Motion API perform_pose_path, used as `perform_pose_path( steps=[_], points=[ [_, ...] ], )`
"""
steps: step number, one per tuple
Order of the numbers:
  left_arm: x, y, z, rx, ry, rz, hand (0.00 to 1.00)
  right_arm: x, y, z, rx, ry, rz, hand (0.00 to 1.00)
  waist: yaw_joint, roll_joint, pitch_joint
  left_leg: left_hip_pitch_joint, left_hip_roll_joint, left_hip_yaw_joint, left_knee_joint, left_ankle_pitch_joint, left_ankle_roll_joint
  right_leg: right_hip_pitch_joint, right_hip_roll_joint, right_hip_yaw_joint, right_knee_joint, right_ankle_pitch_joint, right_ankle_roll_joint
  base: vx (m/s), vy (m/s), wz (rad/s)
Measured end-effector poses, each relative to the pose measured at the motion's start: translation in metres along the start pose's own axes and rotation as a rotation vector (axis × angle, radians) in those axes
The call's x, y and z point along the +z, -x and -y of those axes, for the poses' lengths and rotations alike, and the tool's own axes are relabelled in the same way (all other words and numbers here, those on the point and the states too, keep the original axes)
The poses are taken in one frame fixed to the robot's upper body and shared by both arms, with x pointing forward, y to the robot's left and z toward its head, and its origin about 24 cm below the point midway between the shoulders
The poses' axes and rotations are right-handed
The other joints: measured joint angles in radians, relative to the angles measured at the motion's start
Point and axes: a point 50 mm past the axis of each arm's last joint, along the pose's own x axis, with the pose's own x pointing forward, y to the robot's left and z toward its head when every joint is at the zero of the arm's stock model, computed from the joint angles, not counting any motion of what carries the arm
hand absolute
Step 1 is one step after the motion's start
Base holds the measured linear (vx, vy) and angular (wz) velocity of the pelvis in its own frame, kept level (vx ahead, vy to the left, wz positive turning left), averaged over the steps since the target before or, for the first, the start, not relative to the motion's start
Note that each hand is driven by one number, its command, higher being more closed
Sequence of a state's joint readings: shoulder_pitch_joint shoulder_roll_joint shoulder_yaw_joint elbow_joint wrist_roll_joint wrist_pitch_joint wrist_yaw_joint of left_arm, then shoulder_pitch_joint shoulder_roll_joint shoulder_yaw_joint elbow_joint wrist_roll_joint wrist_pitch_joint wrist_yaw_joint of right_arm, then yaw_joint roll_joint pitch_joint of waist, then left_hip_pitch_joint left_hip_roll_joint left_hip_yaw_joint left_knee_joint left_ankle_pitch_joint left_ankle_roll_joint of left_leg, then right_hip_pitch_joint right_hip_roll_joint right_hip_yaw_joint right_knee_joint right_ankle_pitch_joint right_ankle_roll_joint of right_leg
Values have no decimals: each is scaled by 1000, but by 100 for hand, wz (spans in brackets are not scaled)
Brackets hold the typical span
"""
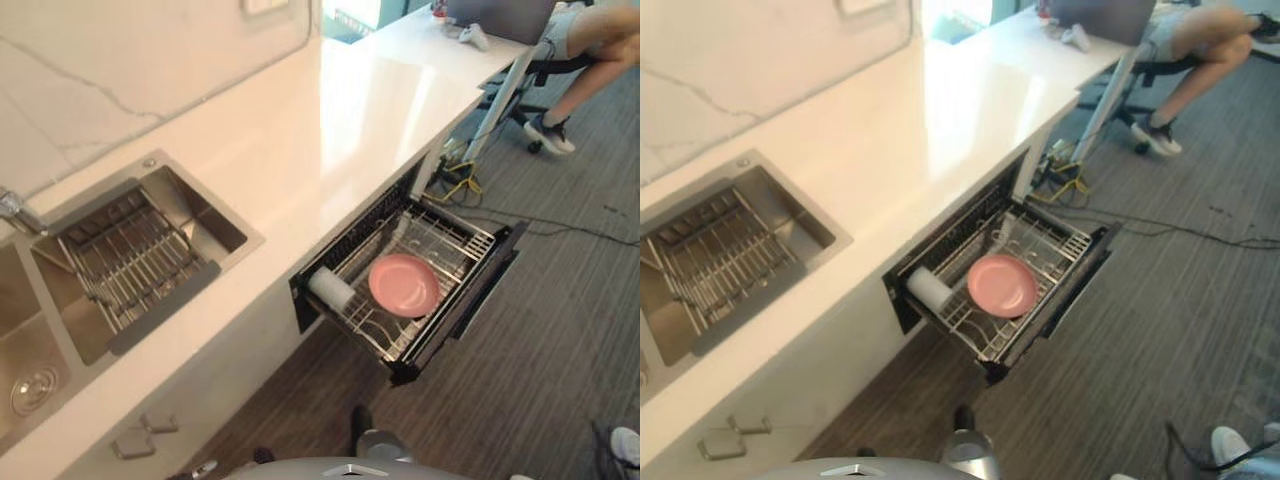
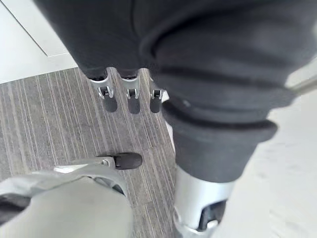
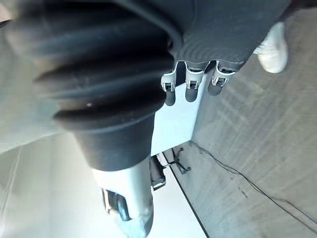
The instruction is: Walk over to the sink, pick up the cup, carry it to the dishwasher, place the cup inside the dishwasher, then close the dishwasher door
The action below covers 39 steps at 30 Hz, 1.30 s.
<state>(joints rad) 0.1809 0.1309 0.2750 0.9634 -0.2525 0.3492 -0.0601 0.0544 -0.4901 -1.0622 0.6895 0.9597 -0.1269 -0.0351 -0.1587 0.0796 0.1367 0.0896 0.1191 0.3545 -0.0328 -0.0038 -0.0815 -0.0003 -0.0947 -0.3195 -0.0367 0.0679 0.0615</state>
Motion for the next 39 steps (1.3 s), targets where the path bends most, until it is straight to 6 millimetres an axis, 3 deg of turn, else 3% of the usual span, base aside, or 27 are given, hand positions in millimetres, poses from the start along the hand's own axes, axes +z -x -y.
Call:
perform_pose_path(
  steps=[4,9,13,15,18,22,27,28,30,32,37,39],
  points=[
    [-10,-2,15,-46,26,-25,0,-55,30,17,26,-174,-138,0,49,34,5,-20,3,2,15,-4,-10,4,-14,-43,13,-7,-6,-66,19,26],
    [-20,-3,38,-107,112,-53,0,-99,57,-17,185,-201,-279,0,97,90,21,-49,17,89,16,-4,4,-17,-65,-124,70,-31,7,-30,63,50],
    [-17,-3,39,-112,114,-31,0,-121,68,-39,235,-214,-348,0,127,99,29,-90,10,91,15,32,12,-77,-112,-164,170,-76,21,26,45,43],
    [-17,-3,42,-120,134,-12,0,-122,71,-35,224,-212,-331,0,142,97,46,-89,-6,77,15,48,21,-84,-149,-185,231,-110,35,89,33,39],
    [-18,-3,43,-124,146,-2,0,-125,75,-32,227,-176,-323,0,140,97,54,-89,-27,53,15,53,22,-92,-191,-208,299,-152,51,92,8,29],
    [-17,-3,45,-126,131,15,0,-130,79,-41,252,-110,-337,0,144,85,57,-99,-51,39,15,109,-14,-83,-227,-242,322,-176,60,41,-36,28],
    [-15,-3,46,-132,93,22,0,-141,83,-78,363,-3,-382,0,151,85,56,-135,-59,-4,8,215,-10,-50,-231,-323,303,-171,54,-71,-66,46],
    [-16,-3,48,-137,71,18,0,-143,82,-98,419,33,-390,0,160,85,56,-145,-59,-28,-10,257,-6,-39,-224,-354,291,-166,46,-144,-42,48],
    [-20,-3,49,-143,61,6,0,-145,80,-107,441,51,-409,0,169,96,50,-145,-57,-44,-24,270,2,-32,-216,-372,286,-164,41,-141,-21,36],
    [-25,-3,52,-154,43,-9,0,-141,70,-121,460,119,-422,0,198,115,37,-158,-57,-63,-27,282,5,-28,-211,-402,286,-172,38,-163,3,35],
    [-46,-1,41,-142,59,-53,0,-148,72,-139,535,216,-469,0,211,113,38,-191,-60,-109,-24,291,14,-25,-210,-447,292,-171,36,-124,20,31],
    [-54,-1,36,-128,64,-64,0,-149,73,-161,575,209,-469,0,213,110,44,-217,-60,-114,-23,291,14,-46,-216,-455,304,-173,26,-79,45,13]
  ],
)
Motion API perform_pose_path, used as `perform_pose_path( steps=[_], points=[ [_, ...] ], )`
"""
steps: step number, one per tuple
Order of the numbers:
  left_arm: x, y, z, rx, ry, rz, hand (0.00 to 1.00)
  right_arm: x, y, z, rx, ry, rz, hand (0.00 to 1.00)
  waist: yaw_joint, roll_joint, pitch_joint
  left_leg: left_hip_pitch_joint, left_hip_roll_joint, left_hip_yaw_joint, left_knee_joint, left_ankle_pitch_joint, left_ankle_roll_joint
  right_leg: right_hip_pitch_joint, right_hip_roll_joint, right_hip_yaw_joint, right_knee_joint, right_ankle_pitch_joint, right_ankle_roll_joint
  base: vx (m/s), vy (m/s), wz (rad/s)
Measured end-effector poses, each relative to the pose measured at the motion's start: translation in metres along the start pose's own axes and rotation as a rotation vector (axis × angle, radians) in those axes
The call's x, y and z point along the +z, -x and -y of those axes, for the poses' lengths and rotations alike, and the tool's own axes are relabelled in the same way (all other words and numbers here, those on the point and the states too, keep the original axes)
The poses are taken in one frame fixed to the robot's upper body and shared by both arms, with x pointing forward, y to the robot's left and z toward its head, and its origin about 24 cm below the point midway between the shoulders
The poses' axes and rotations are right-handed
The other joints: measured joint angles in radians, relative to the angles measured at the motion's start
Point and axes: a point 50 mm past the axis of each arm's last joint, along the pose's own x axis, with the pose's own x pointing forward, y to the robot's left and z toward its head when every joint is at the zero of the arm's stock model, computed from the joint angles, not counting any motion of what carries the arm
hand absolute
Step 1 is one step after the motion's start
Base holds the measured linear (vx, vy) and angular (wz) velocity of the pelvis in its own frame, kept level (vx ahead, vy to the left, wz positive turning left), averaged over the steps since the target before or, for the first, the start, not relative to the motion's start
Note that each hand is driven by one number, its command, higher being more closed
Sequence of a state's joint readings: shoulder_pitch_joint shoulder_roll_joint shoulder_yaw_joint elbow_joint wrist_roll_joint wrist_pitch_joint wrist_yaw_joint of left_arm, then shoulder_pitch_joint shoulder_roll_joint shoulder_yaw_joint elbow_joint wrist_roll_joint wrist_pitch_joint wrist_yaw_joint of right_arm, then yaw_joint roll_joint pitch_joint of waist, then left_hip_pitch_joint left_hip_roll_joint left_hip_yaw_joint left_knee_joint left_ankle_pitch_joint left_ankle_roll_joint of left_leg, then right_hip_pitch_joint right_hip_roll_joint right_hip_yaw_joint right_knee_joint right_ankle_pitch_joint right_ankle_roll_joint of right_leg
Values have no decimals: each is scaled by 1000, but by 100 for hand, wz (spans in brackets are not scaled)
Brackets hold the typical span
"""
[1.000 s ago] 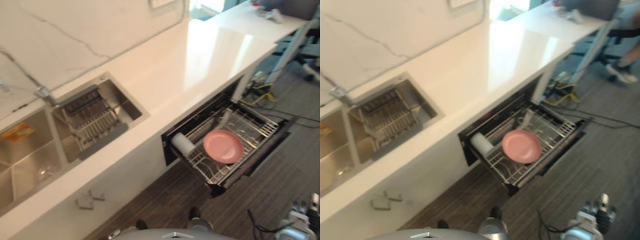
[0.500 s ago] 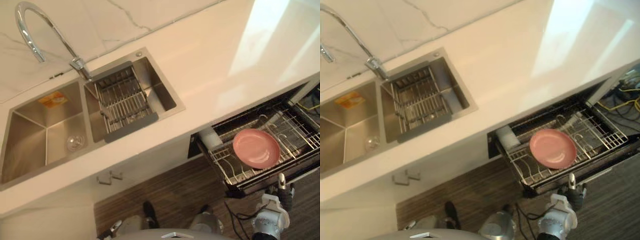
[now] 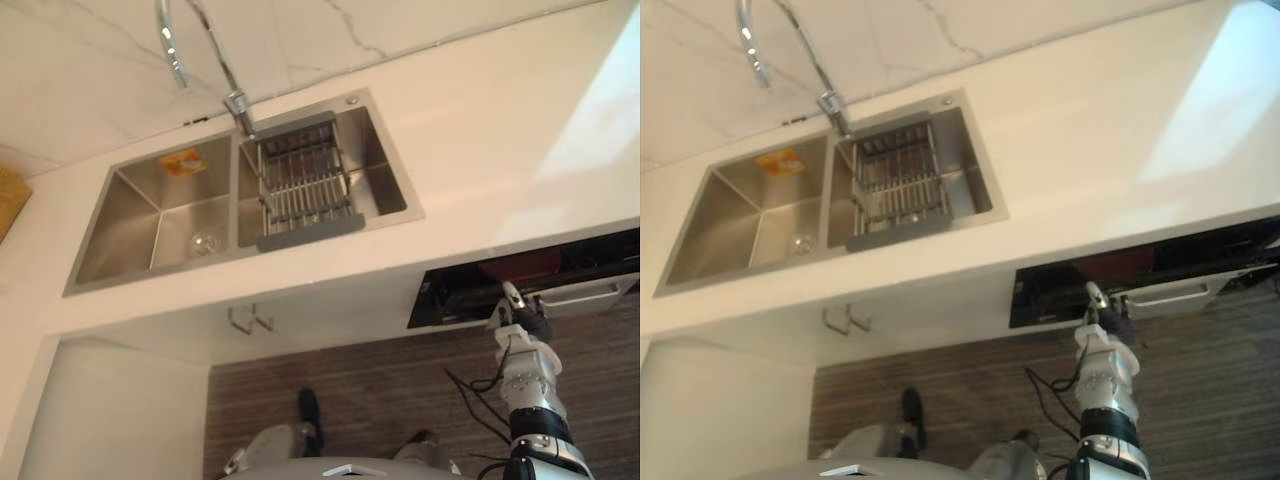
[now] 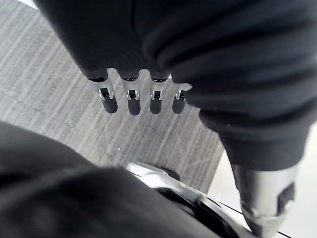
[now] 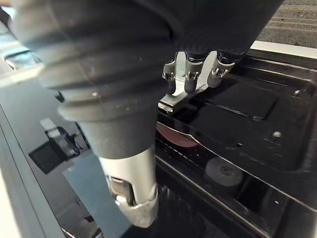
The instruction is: Walk over to the sink, pick up the cup, carry it to the dishwasher, place the cup inside the dishwasher, then close the dishwasher door
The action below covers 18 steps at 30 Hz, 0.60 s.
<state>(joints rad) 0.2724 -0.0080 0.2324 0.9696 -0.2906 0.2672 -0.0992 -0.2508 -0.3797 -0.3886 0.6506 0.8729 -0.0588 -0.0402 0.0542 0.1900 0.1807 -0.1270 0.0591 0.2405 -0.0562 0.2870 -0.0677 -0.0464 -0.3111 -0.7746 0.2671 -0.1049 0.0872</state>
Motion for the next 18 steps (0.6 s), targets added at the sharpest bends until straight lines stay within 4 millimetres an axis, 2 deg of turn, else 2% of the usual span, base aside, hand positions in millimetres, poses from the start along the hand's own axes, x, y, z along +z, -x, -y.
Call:
perform_pose_path(
  steps=[2,3,5,6,7,9,10,11,12,13,15,18],
  points=[
    [0,-1,2,-6,-15,2,0,9,-8,-18,42,-19,28,0,7,2,19,-25,-1,-18,0,0,0,-31,-12,0,32,-4,-7,-103,43,11],
    [1,-1,5,-15,-31,7,0,17,-13,-34,80,-31,53,0,12,3,39,-43,-1,-27,0,0,0,-58,-23,0,63,-11,-15,-106,34,10],
    [5,-1,8,-22,-41,20,0,22,-16,-42,104,-63,77,0,20,7,57,-57,-1,-37,0,-7,1,-81,-35,-1,99,-21,-19,-114,22,7],
    [5,-1,8,-24,-41,23,0,22,-15,-47,128,-55,82,0,23,8,63,-63,2,-45,2,-27,5,-91,-36,-1,114,-26,-19,-110,10,8],
    [7,-1,9,-28,-42,27,0,25,-16,-51,135,-76,99,0,27,29,71,-63,14,-51,2,-85,40,-103,-35,-2,155,-37,-17,-115,11,14],
    [12,-1,11,-34,-47,49,0,30,-17,-55,140,-109,133,0,28,23,91,-83,14,-44,-5,-105,23,-120,-45,-5,166,-36,-12,-114,22,14],
    [16,-1,13,-41,-49,62,0,33,-18,-59,150,-121,149,0,29,17,98,-83,13,-15,-28,-141,-24,-130,-46,-5,149,-23,-13,-51,53,6],
    [21,-1,16,-53,-52,76,0,35,-18,-62,156,-129,164,0,29,-12,121,-84,4,26,-3,-161,-21,-134,-66,-3,124,-12,-30,-15,43,1],
    [23,-2,18,-60,-52,79,0,36,-19,-65,164,-132,169,0,29,-7,126,-84,1,32,42,-135,17,-136,-76,-1,137,-14,-30,62,12,-14],
    [20,-2,18,-65,-43,75,0,38,-20,-69,174,-140,175,0,28,1,131,-79,11,19,81,-163,45,-147,-75,9,177,-24,-21,52,-26,-6],
    [30,-1,21,-74,-50,119,0,41,-19,-71,179,-160,202,0,28,11,129,-82,2,7,56,-145,42,-168,-87,16,194,-29,-20,15,-19,5],
    [32,0,22,-78,-44,129,0,41,-17,-78,205,-199,223,0,27,4,136,-88,5,4,20,-121,36,-195,-86,15,203,-32,-27,19,-49,2]
  ],
)
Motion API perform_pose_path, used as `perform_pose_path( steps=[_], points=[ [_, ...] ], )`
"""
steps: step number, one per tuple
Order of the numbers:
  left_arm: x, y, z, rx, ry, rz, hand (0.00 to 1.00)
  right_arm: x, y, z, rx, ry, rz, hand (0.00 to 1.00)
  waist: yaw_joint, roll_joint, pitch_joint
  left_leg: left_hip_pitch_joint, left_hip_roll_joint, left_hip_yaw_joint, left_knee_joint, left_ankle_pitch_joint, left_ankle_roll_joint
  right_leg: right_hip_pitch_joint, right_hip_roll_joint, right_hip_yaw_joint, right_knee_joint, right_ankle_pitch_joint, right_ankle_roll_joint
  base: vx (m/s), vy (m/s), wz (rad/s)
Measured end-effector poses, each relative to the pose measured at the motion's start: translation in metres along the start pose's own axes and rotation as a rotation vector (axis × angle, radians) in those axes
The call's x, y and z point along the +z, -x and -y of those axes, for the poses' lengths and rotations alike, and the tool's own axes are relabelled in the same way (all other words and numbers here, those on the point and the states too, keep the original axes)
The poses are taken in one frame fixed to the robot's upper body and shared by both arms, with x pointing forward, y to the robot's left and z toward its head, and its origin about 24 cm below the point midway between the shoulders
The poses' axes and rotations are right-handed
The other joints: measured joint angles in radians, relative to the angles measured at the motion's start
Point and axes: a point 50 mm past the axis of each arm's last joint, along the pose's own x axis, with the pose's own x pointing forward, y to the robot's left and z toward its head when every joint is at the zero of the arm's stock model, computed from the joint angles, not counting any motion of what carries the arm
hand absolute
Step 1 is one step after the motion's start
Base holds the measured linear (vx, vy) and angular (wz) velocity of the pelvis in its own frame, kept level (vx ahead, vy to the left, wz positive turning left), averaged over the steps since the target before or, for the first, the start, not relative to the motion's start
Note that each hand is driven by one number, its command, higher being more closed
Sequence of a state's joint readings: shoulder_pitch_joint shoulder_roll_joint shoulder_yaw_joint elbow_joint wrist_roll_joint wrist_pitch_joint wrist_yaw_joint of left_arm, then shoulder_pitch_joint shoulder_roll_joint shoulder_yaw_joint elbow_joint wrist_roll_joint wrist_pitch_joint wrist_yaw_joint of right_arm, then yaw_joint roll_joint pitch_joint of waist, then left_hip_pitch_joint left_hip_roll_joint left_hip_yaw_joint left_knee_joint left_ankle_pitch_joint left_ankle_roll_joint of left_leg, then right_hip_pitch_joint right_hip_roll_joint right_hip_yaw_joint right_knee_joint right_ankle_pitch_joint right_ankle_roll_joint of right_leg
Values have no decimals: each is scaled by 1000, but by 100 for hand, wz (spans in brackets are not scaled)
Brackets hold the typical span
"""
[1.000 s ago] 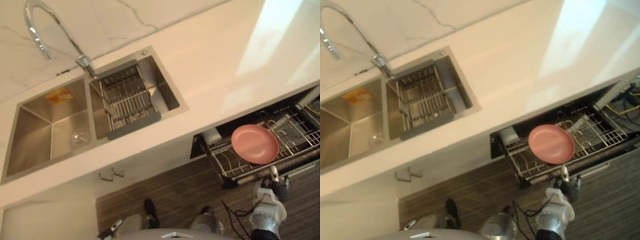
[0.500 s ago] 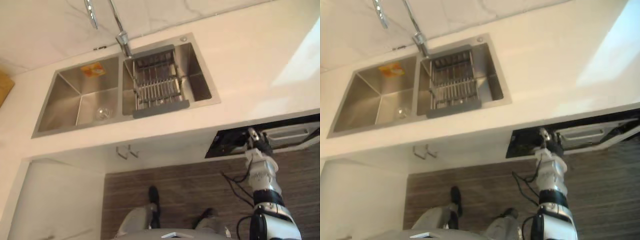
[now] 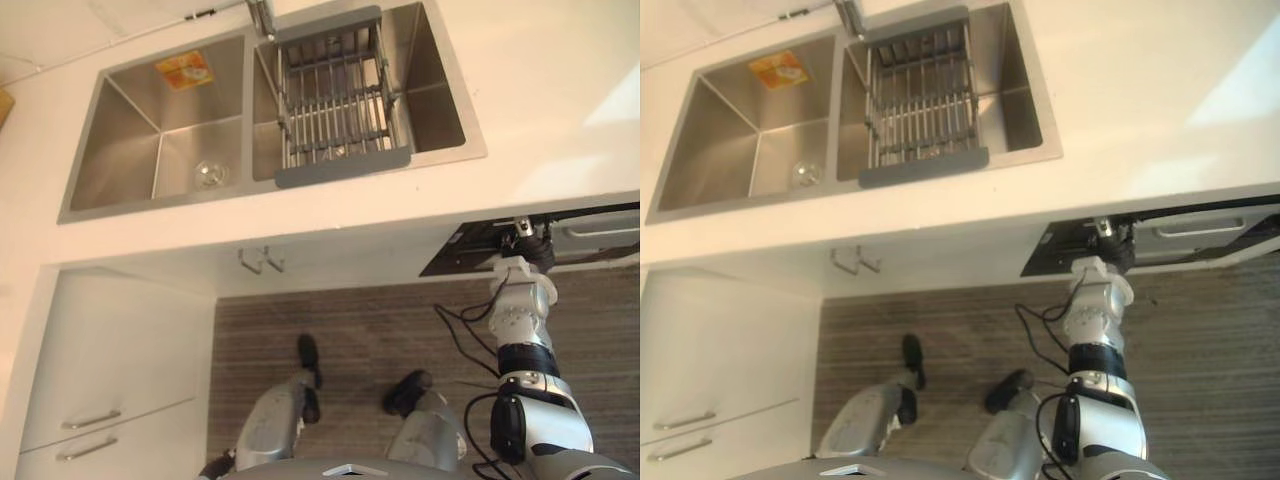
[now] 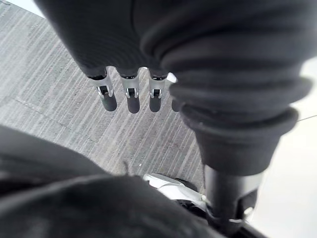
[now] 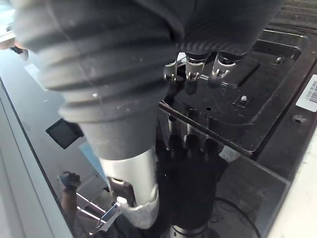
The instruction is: Walk over to the sink, pick up the cup, carry it to the dishwasher, place the cup inside the dishwasher, then close the dishwasher door
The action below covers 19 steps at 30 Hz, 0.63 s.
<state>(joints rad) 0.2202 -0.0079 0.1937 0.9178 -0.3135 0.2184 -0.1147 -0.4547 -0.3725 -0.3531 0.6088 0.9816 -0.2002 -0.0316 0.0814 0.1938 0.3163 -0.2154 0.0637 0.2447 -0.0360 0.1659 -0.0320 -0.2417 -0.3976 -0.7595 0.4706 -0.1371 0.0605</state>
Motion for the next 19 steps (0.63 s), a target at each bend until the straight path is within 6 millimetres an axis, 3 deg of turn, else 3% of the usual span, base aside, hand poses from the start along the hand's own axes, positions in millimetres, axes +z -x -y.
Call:
perform_pose_path(
  steps=[4,6,7,9,10,12,16,19],
  points=[
    [0,0,0,1,22,1,0,-20,22,5,54,63,-51,0,-1,-7,5,28,7,2,-7,7,-9,13,2,3,15,-20,-9,42,-103,-2],
    [-2,0,-1,7,42,-3,0,-51,53,22,117,181,-188,0,-3,-14,3,59,18,-3,-4,0,-24,59,18,-10,0,-26,-8,78,-123,6],
    [-2,0,-4,15,52,-6,0,-67,70,32,115,208,-255,0,-3,-22,0,76,22,-5,-3,-1,-26,80,24,-15,-7,-28,-9,75,-98,4],
    [-7,2,-12,40,87,-24,0,-109,125,66,46,247,-450,0,-3,-58,-29,101,32,-13,-2,-11,-38,115,52,-17,-39,-31,-5,103,-112,-5],
    [-8,2,-15,46,97,-27,0,-118,137,73,23,264,-495,0,-4,-61,-41,105,34,-14,-3,-13,-41,120,58,-17,-47,-30,-5,117,-95,-13],
    [-8,4,-25,65,134,-24,0,-138,188,114,-110,363,-682,0,-10,-92,-64,138,45,-14,-6,-28,-56,155,86,-10,-87,-19,2,113,-85,-18],
    [-15,9,-37,82,196,-26,0,-135,219,153,-233,489,-816,0,-26,-135,-116,194,62,6,-20,-51,-65,196,145,33,-192,29,5,87,-37,-42],
    [-17,10,-39,32,243,-24,0,-130,243,176,-369,523,-899,0,-33,-142,-146,234,69,31,-20,-76,-63,246,181,54,-284,73,13,49,8,-27]
  ],
)
